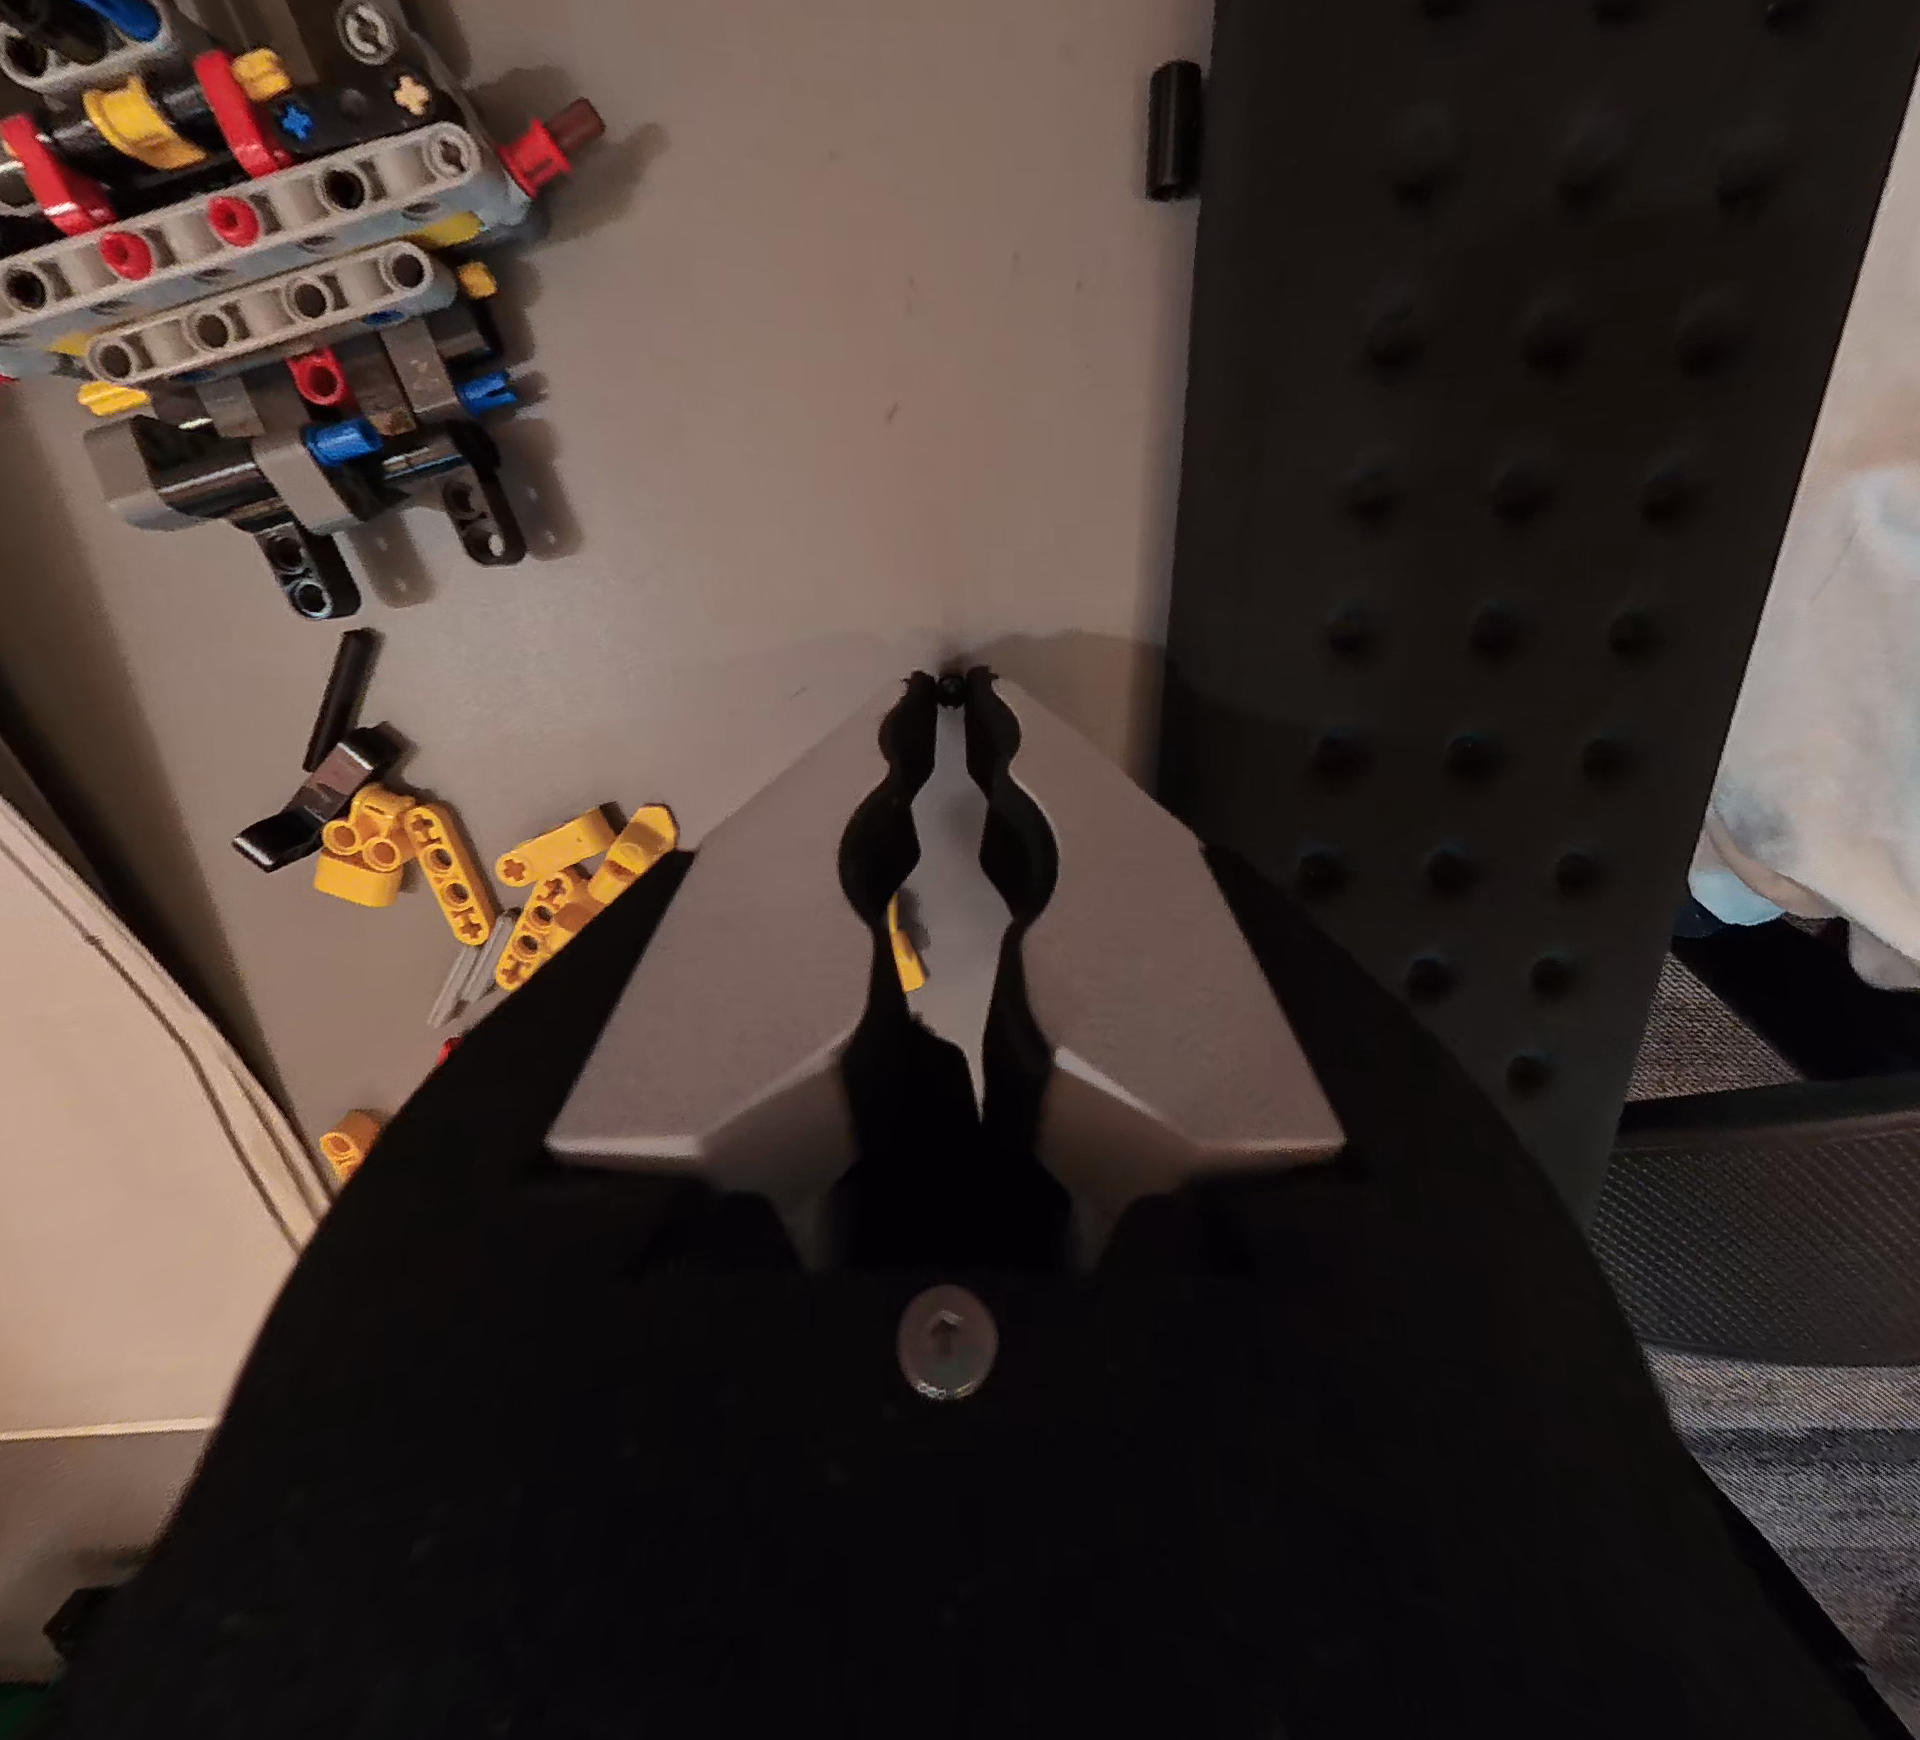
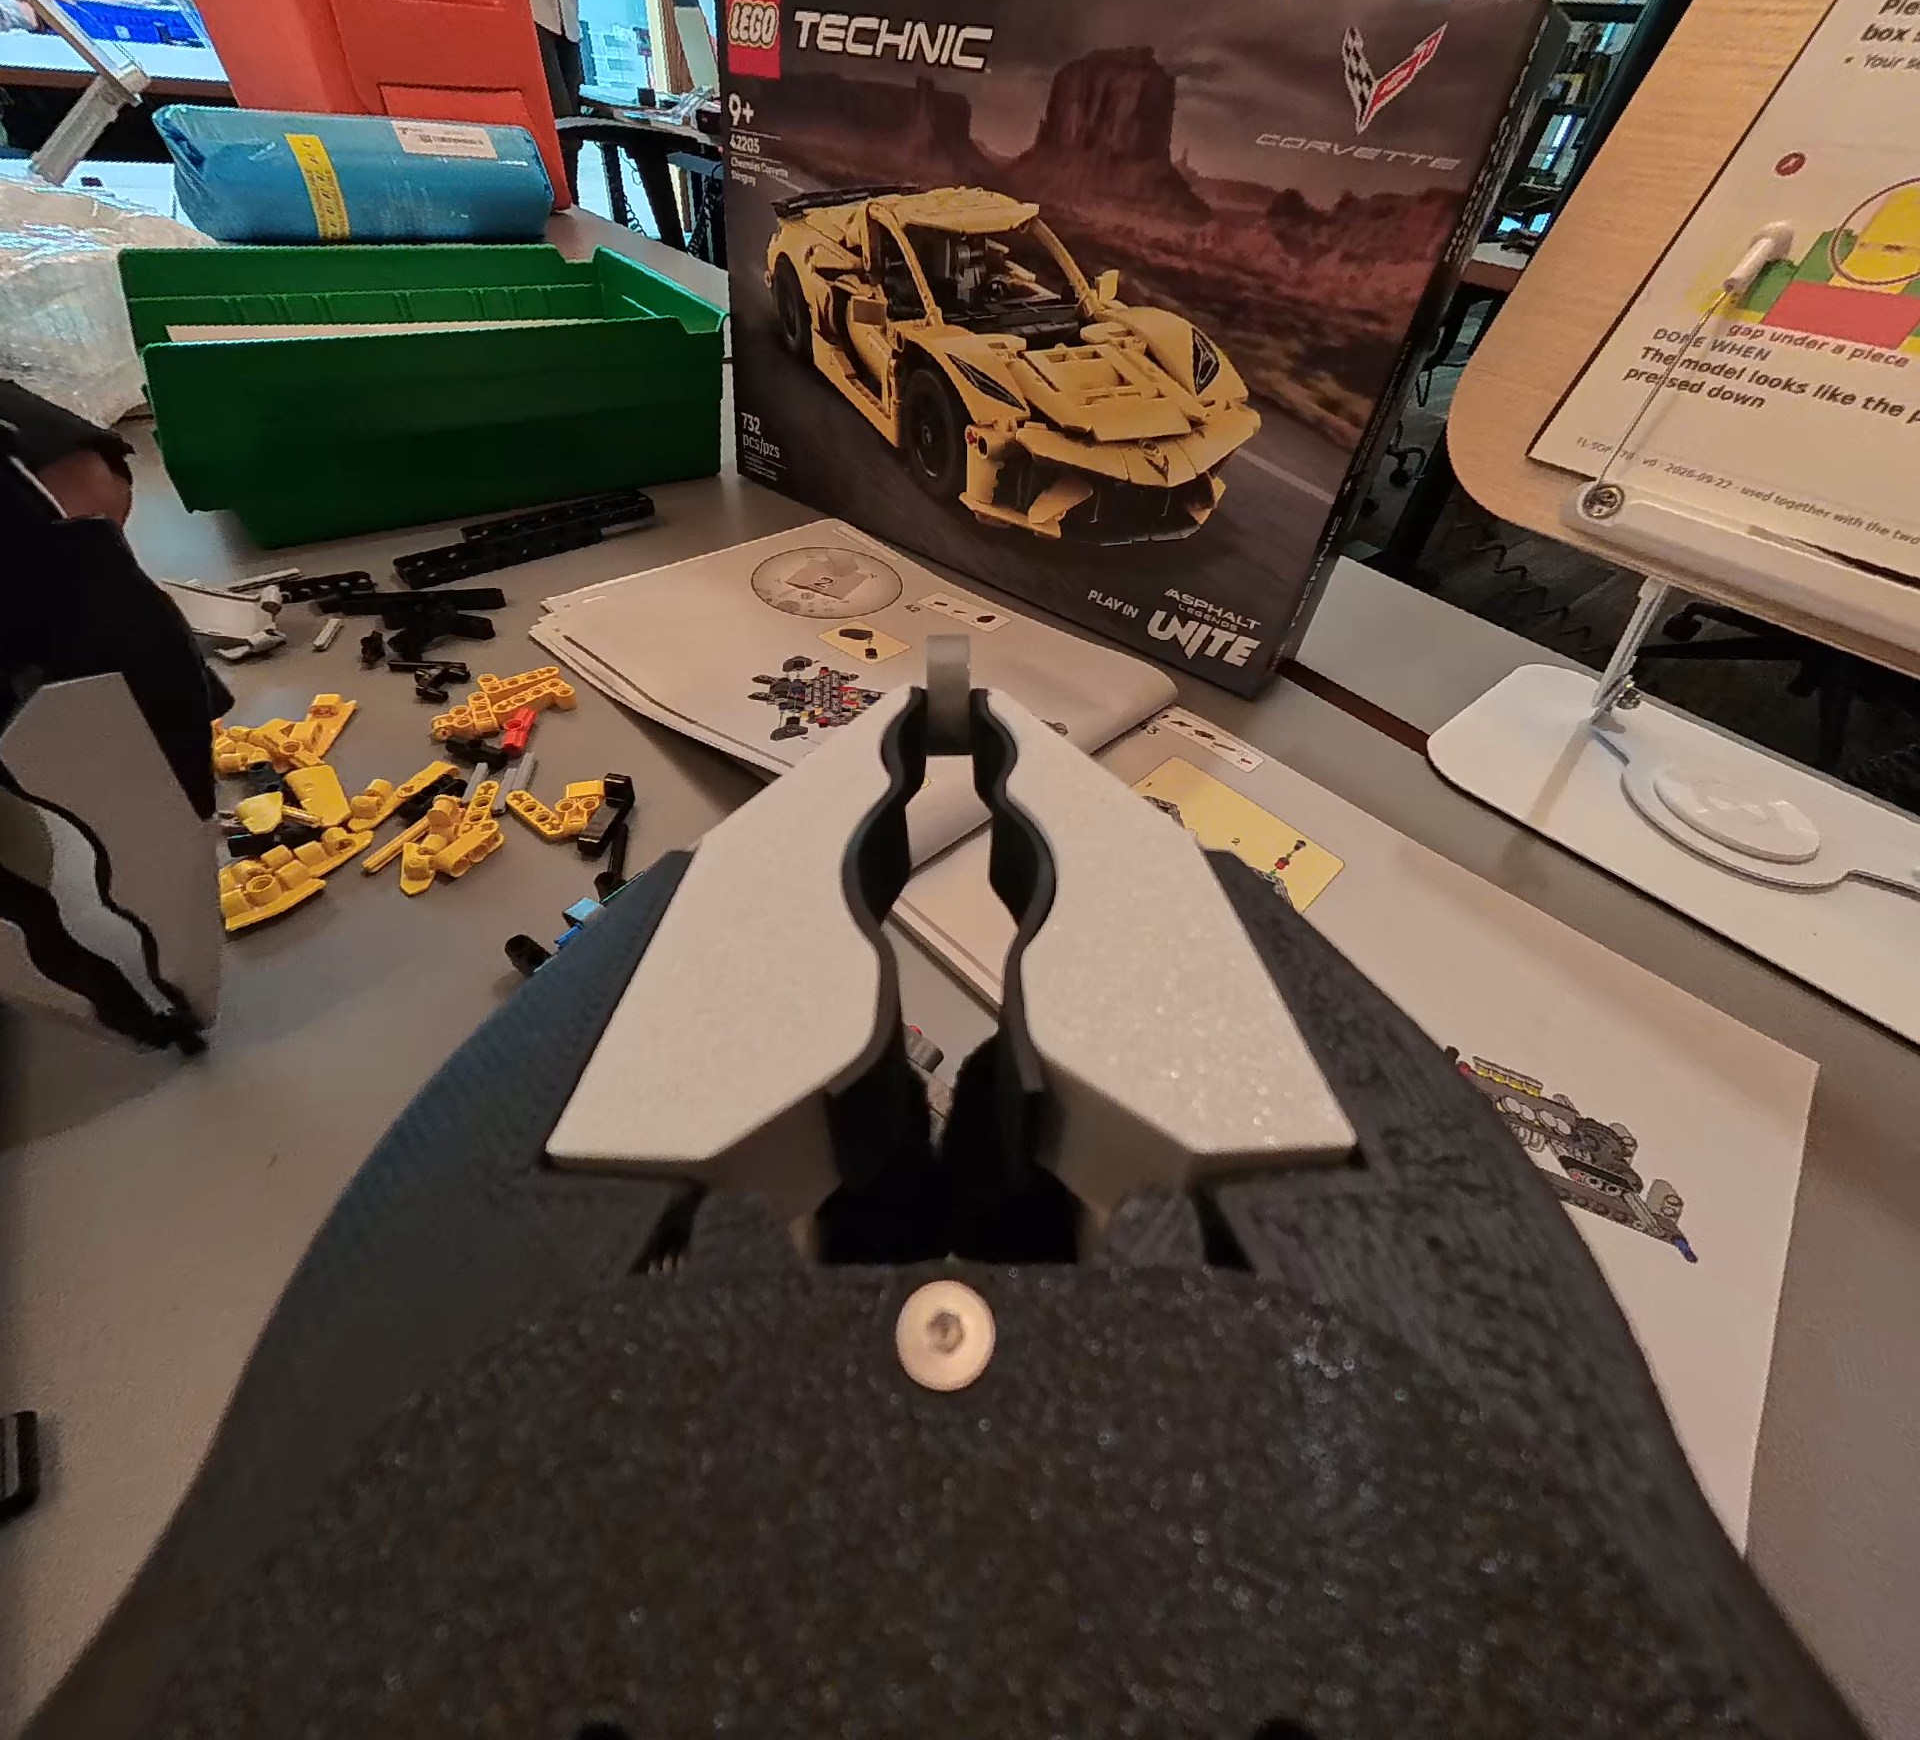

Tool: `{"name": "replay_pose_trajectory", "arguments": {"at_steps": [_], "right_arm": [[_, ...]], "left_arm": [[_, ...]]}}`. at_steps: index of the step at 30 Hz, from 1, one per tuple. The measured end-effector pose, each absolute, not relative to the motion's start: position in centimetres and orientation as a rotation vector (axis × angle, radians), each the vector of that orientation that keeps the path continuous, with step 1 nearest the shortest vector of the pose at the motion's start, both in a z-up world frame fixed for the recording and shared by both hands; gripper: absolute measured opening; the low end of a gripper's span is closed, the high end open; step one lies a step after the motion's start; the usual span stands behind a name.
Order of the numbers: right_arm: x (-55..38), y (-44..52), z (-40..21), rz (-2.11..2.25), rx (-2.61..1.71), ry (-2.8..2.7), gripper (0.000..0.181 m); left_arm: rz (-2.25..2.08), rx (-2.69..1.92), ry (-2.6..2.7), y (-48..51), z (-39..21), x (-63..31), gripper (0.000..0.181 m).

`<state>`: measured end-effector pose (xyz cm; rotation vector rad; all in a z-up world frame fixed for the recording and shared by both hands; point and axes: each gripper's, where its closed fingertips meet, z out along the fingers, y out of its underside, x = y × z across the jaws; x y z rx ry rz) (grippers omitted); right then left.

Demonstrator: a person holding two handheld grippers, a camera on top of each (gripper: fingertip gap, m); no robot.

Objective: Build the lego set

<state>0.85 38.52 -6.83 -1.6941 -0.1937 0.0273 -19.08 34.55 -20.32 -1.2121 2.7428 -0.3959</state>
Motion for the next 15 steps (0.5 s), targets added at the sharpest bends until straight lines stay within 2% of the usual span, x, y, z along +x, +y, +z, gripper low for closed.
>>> {"name": "replay_pose_trajectory", "arguments": {"at_steps": [6, 9, 12, 15], "right_arm": [[0.7, 38.5, -6.9, 0.032, -1.695, -0.199, 0.007], [-0.2, 38.4, -7.0, 0.105, -1.700, -0.216, 0.007], [-1.9, 38.2, -6.6, 0.350, -1.688, -0.185, 0.007], [-3.2, 37.9, -6.1, 0.621, -1.641, -0.111, 0.006]], "left_arm": [[-0.451, -1.194, 2.628, 34.8, -18.9, -17.4, 0.003], [-0.578, -1.177, 2.297, 35.7, -15.1, -13.1, 0.003], [-0.728, -1.121, 1.883, 36.3, -9.7, -9.0, 0.003], [-0.697, -1.071, 1.621, 36.9, -7.0, -7.0, 0.003]]}}
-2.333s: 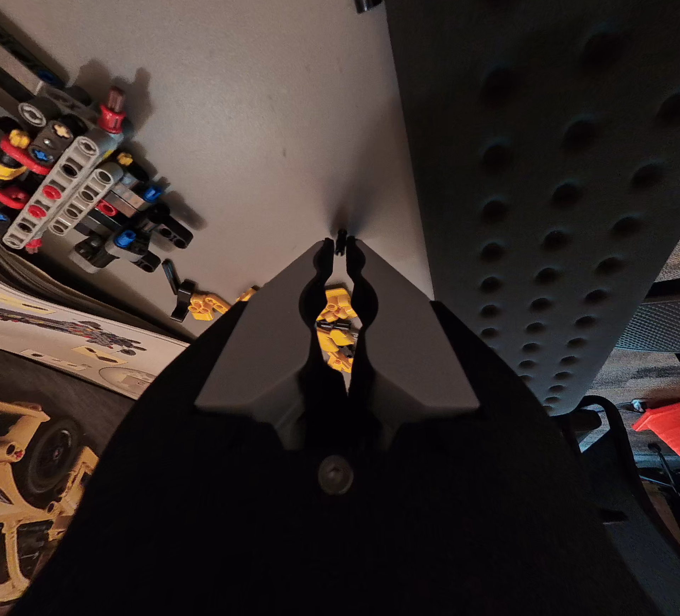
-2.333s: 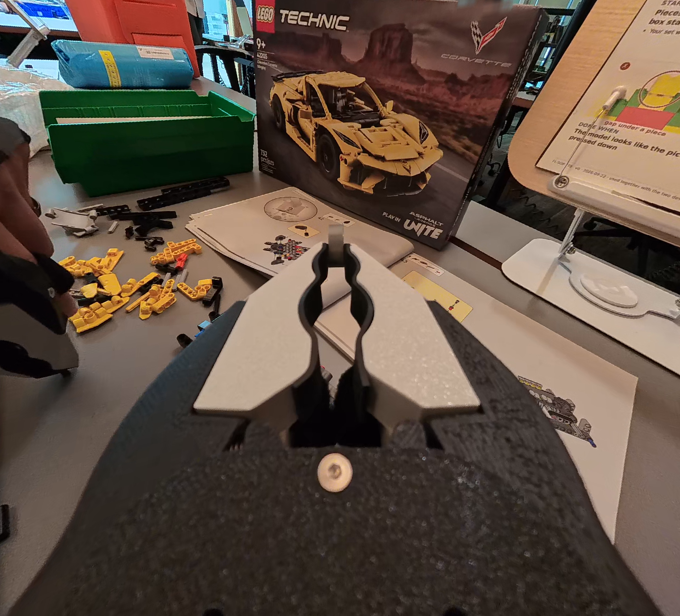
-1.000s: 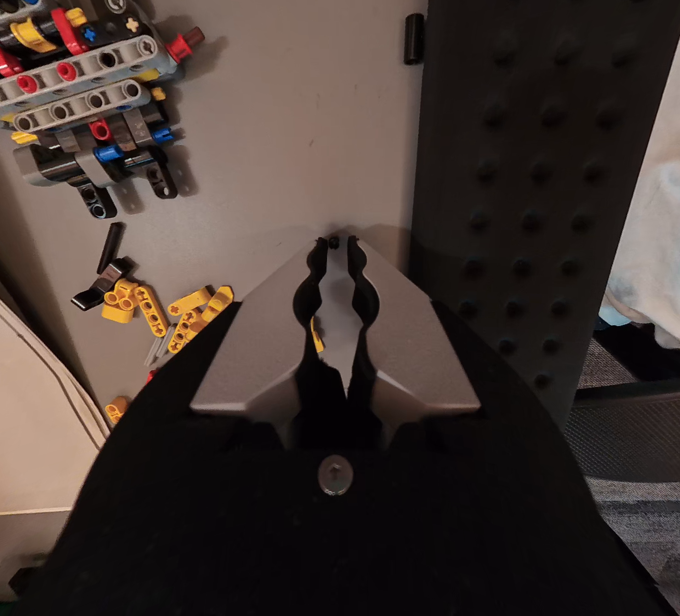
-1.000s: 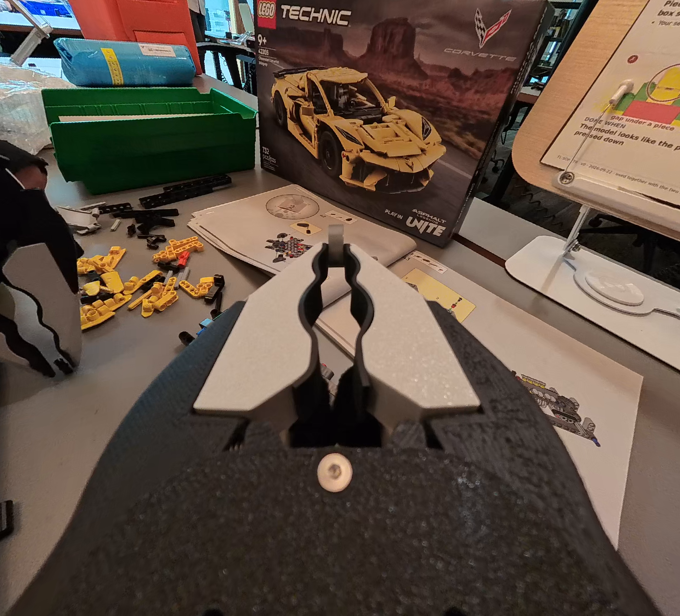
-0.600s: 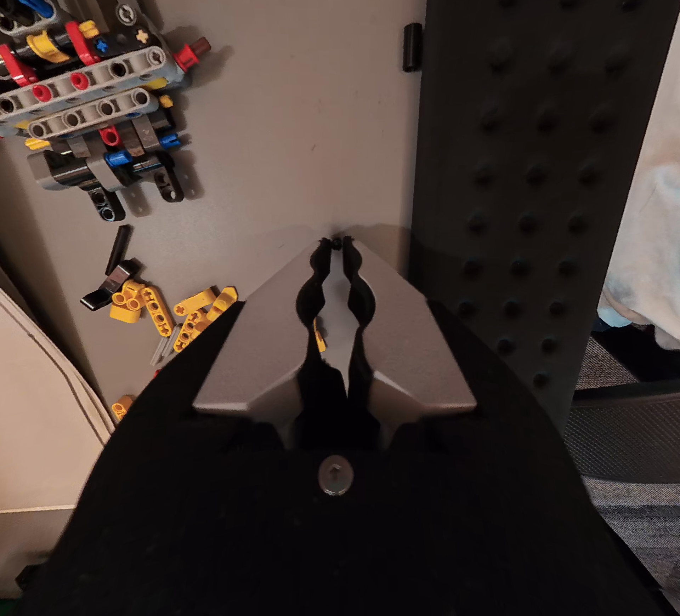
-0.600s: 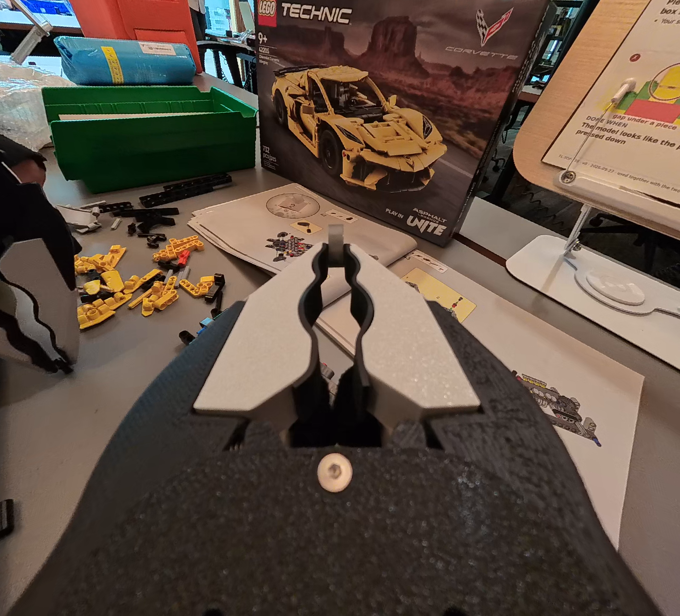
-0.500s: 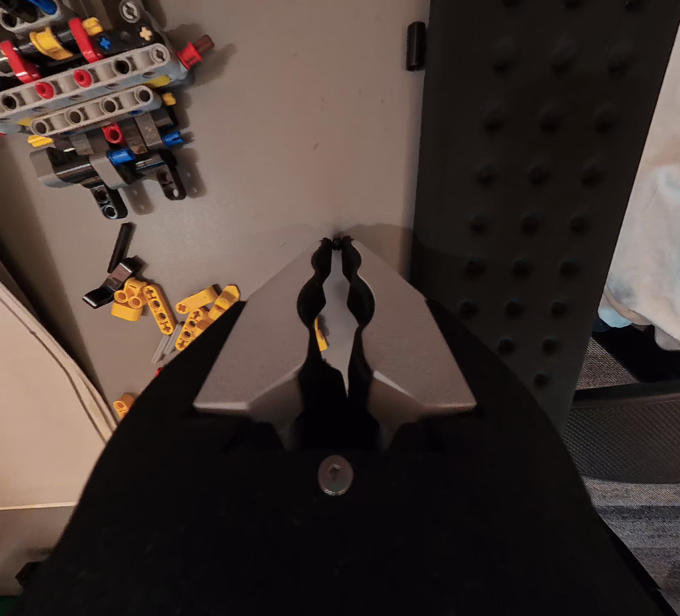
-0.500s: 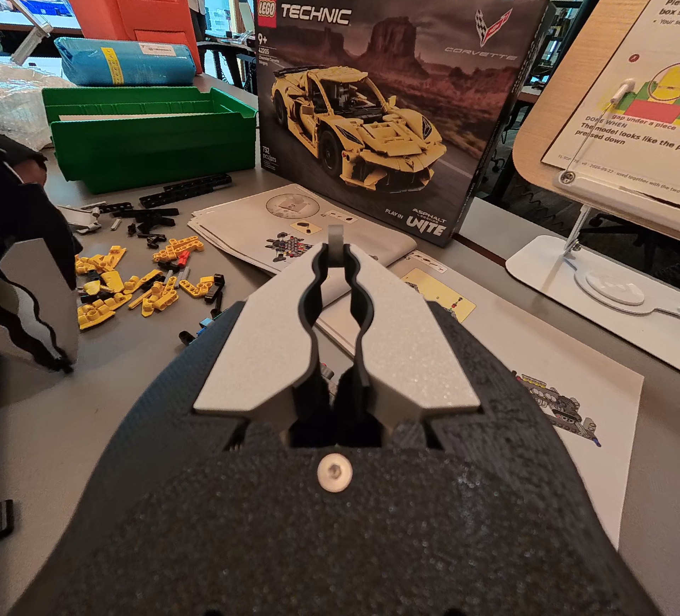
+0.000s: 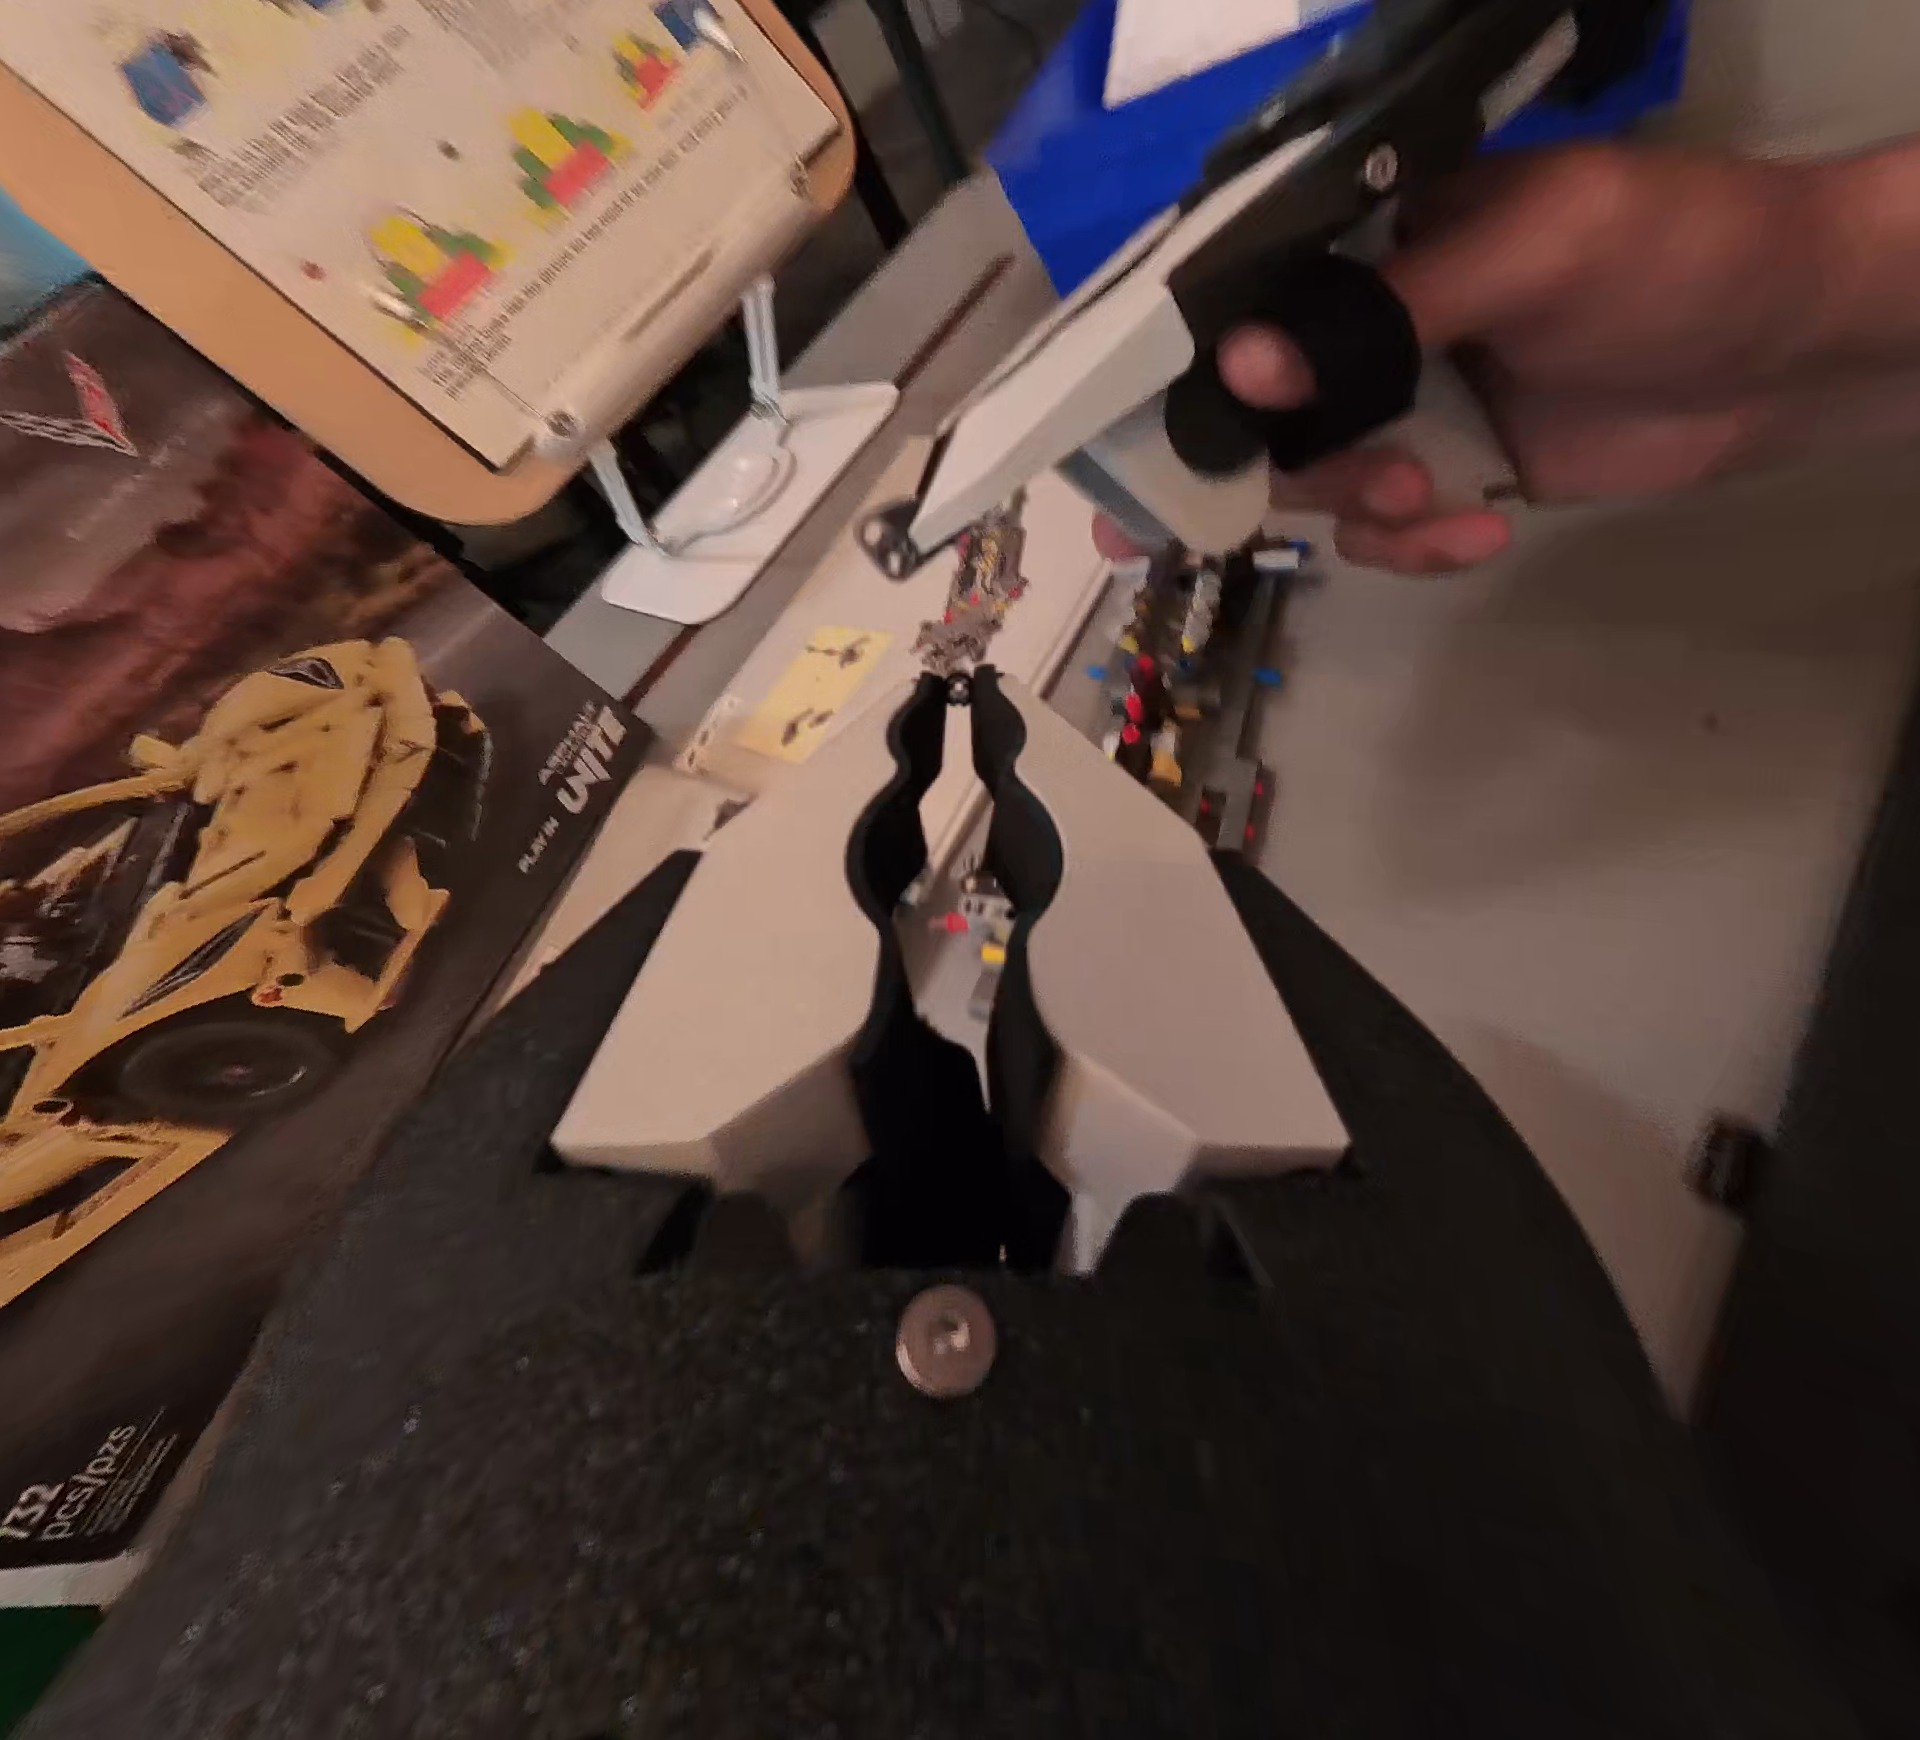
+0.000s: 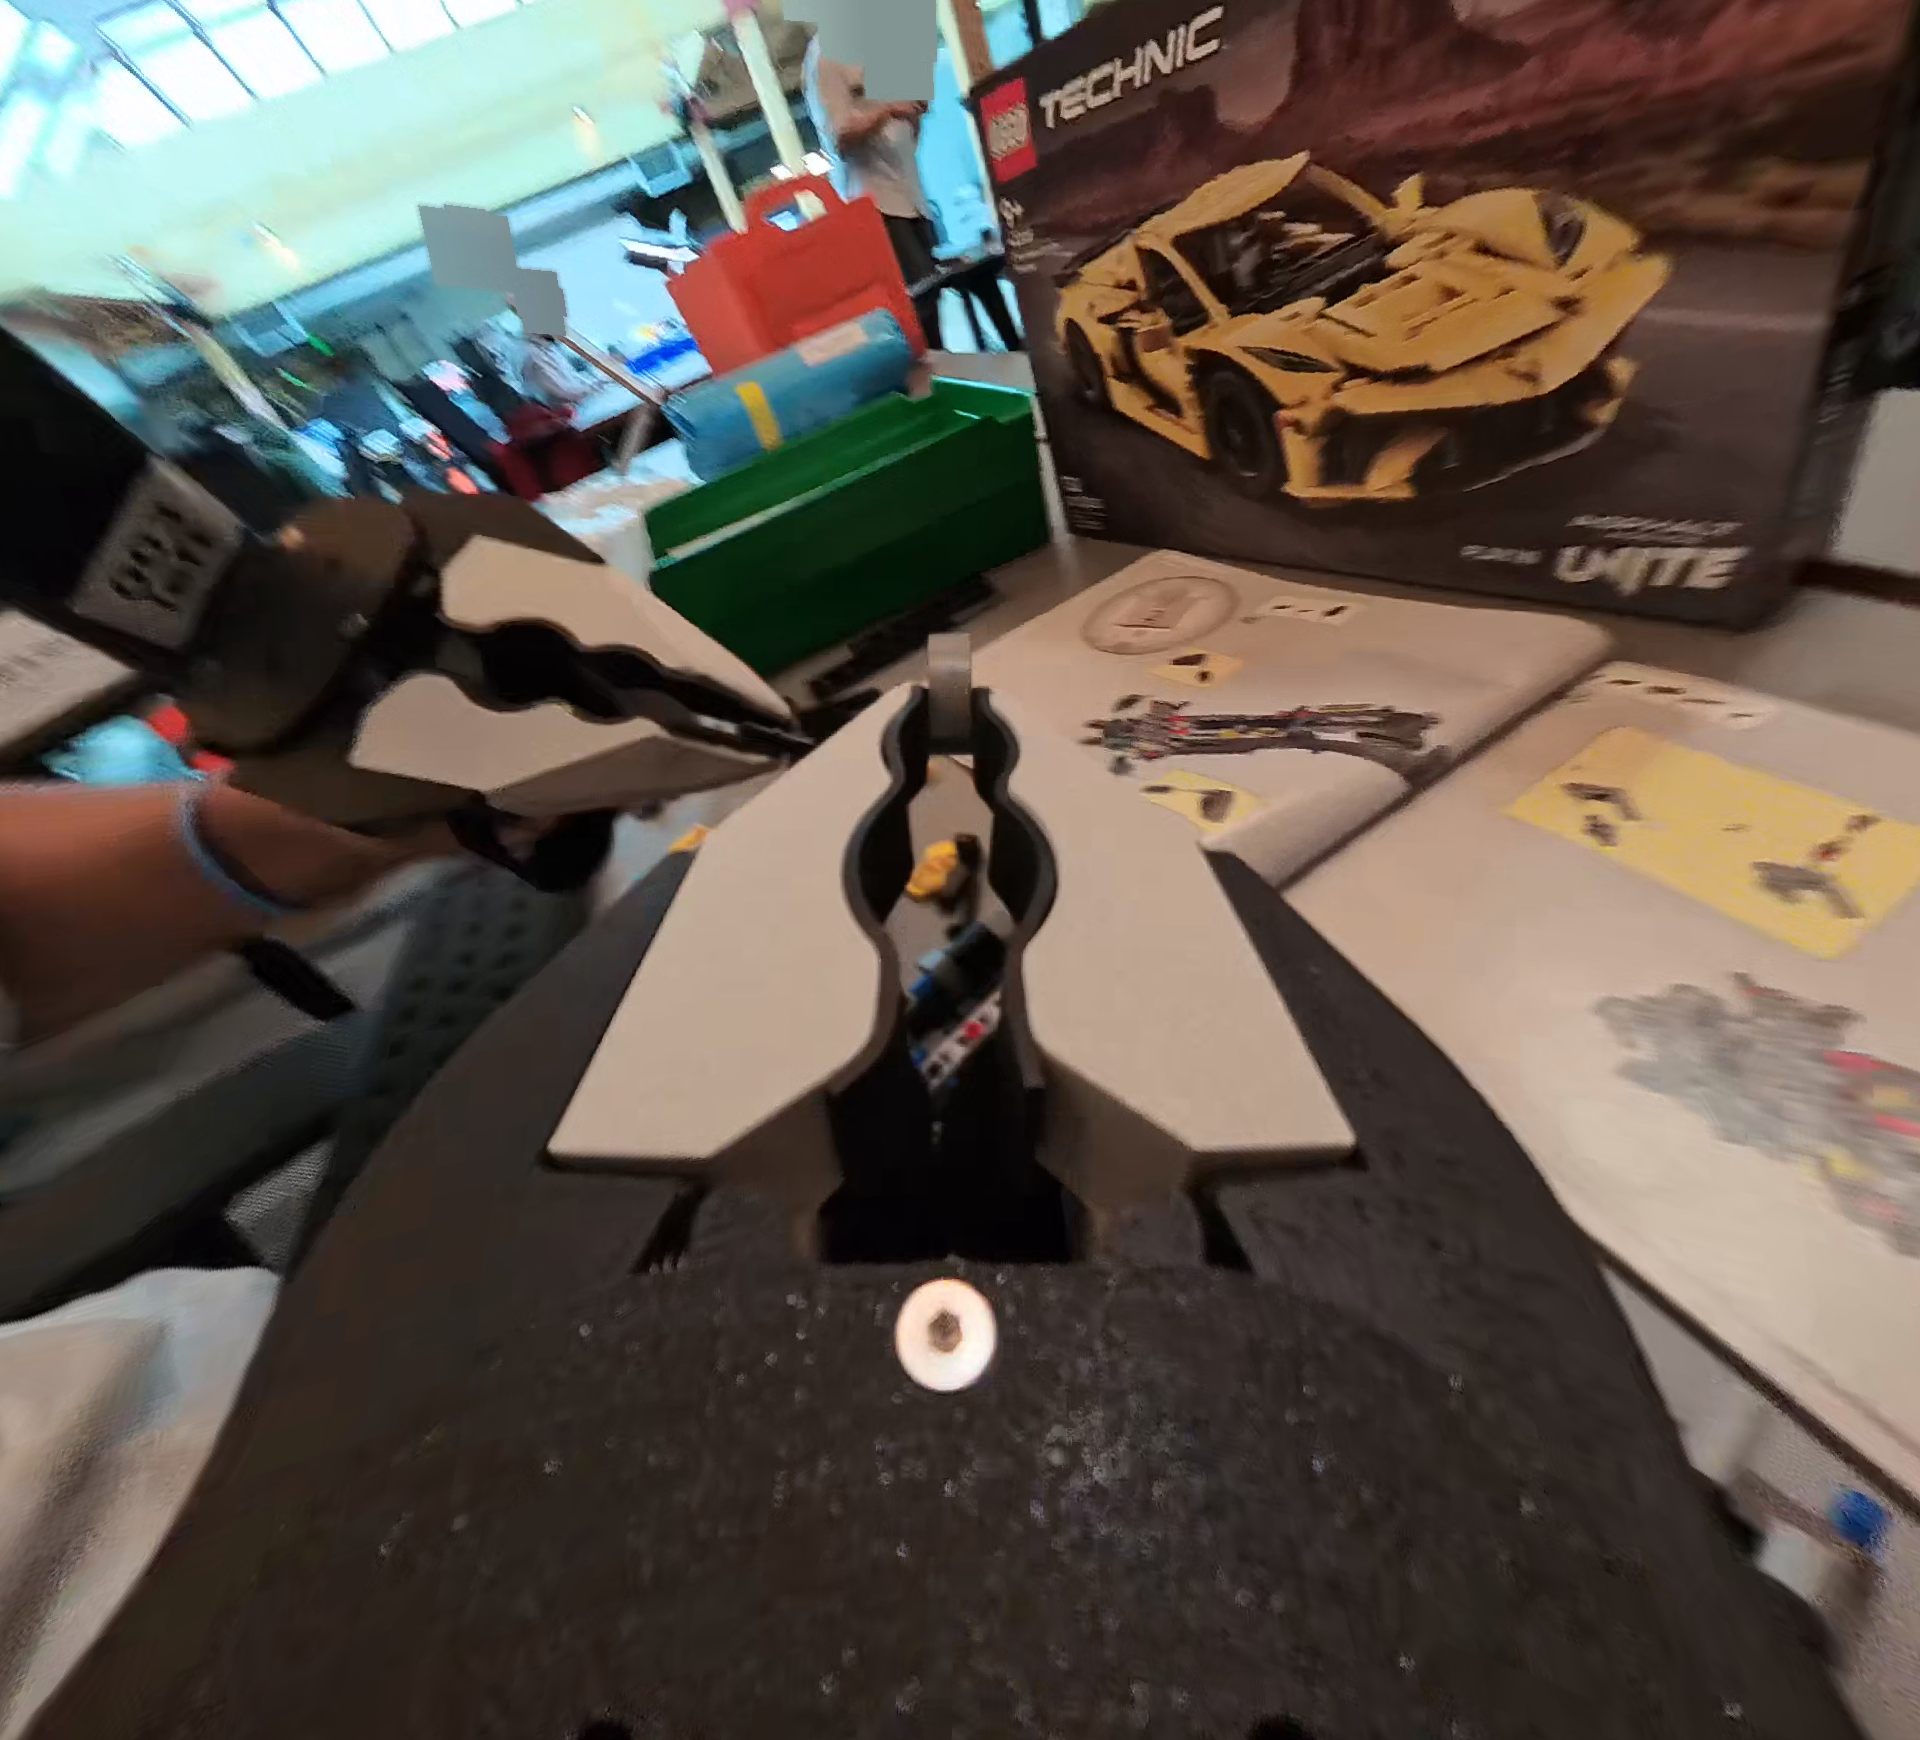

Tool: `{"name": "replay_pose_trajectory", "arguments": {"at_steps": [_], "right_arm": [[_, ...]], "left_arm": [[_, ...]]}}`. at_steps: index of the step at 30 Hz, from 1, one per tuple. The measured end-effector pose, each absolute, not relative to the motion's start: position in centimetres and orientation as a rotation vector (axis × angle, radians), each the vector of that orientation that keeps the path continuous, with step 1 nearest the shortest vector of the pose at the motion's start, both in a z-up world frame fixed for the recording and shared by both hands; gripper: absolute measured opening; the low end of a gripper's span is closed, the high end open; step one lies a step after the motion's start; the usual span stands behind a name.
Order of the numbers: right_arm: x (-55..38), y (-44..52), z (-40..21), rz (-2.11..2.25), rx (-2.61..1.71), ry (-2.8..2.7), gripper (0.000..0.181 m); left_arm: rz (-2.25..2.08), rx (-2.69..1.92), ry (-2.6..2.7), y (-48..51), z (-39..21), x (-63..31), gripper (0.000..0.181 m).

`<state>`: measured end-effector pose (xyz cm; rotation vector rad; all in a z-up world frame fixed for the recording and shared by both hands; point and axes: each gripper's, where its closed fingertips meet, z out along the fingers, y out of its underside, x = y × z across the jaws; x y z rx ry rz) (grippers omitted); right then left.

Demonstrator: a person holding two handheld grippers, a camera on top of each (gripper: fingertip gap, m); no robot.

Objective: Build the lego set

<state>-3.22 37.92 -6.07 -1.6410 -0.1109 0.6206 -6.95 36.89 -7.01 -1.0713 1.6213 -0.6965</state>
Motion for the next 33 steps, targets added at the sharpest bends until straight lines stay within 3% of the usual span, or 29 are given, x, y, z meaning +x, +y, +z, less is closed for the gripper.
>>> {"name": "replay_pose_trajectory", "arguments": {"at_steps": [9, 33], "right_arm": [[-5.3, 38.3, -6.8, 0.808, -1.624, -0.105, 0.006], [-5.5, 38.7, -7.3, 0.738, -1.641, -0.123, 0.007]], "left_arm": [[-0.810, -1.257, 1.199, 38.0, -5.1, -6.3, 0.003], [-0.819, -1.298, 1.159, 38.5, -6.6, -5.6, 0.003]]}}
